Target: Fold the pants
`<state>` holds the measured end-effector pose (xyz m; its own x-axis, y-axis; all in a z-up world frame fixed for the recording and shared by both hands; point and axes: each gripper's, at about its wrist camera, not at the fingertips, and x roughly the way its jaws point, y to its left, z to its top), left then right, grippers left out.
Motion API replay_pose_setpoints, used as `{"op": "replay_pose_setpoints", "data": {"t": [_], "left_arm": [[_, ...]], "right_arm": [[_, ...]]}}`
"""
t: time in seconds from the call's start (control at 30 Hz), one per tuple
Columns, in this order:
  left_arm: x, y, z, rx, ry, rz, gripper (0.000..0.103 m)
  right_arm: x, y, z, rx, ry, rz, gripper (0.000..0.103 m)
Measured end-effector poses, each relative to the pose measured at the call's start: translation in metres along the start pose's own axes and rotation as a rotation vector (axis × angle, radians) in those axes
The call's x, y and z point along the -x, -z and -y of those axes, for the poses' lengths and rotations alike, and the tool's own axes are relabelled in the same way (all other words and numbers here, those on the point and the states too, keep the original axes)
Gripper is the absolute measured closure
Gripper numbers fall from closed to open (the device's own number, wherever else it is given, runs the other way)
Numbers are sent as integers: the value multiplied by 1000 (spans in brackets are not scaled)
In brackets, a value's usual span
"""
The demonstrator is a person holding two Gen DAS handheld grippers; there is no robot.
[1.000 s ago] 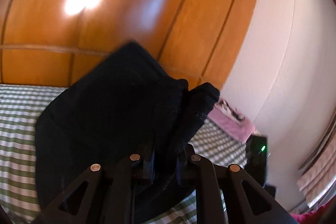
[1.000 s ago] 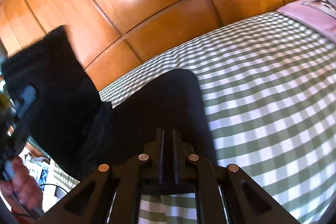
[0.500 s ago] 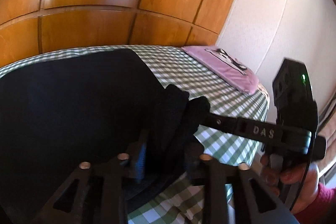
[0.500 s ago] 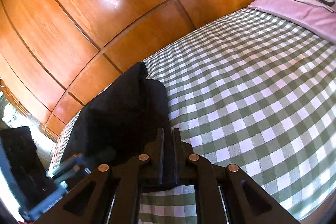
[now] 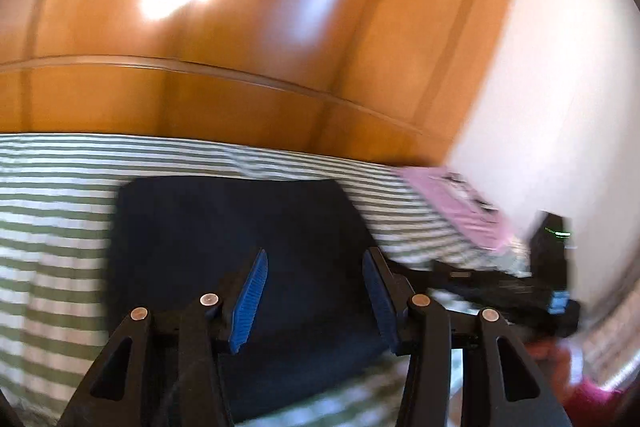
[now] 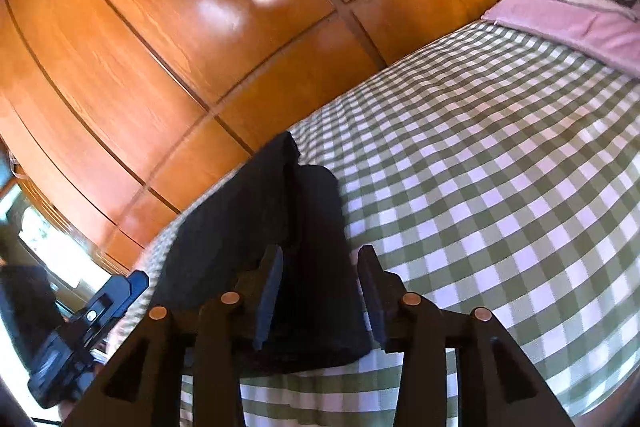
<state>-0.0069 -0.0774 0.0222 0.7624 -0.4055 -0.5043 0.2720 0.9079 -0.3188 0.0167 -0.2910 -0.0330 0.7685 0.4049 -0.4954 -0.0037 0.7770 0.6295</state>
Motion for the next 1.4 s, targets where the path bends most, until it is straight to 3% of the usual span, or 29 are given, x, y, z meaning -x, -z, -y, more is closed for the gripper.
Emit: {"op": "replay_pose_setpoints", "data": {"t": [0.13,0.23,0.4,0.43,0.5,0.63,0.87,1.03,1.1,1.3,1.4], "left_arm": [[-4,7,-35,33,-167,-43,52],[-6,21,-50,42,-224,-86,53],[-12,30,-41,-44,-294,-104,52],[-14,29,-41,-49,-301,-106,51],[-16,27,-42,-34,-297,-109,48],[-16,26,-44,-4,-291,-112,46],[-15,24,-43,6,-283,-120,46],[-15,26,-43,6,-291,-114,46],[-16,28,-41,-7,-300,-113,44],[-17,28,-40,-6,-302,-110,40],[-17,28,-40,-6,-306,-114,40]], "right_arm": [[-8,2,-12,2,-48,-41,62],[-20,6,-22,26,-30,-86,62],[-36,9,-32,69,20,-127,65],[-36,10,-36,100,32,-131,69],[-40,10,-46,183,64,-151,89],[-41,13,-58,295,126,-156,91],[-26,11,-64,340,163,-113,95],[-31,14,-50,360,254,-124,102],[-31,17,-39,330,237,-139,102],[-10,9,-39,230,100,-77,100],[-14,5,-44,225,79,-76,87]]}}
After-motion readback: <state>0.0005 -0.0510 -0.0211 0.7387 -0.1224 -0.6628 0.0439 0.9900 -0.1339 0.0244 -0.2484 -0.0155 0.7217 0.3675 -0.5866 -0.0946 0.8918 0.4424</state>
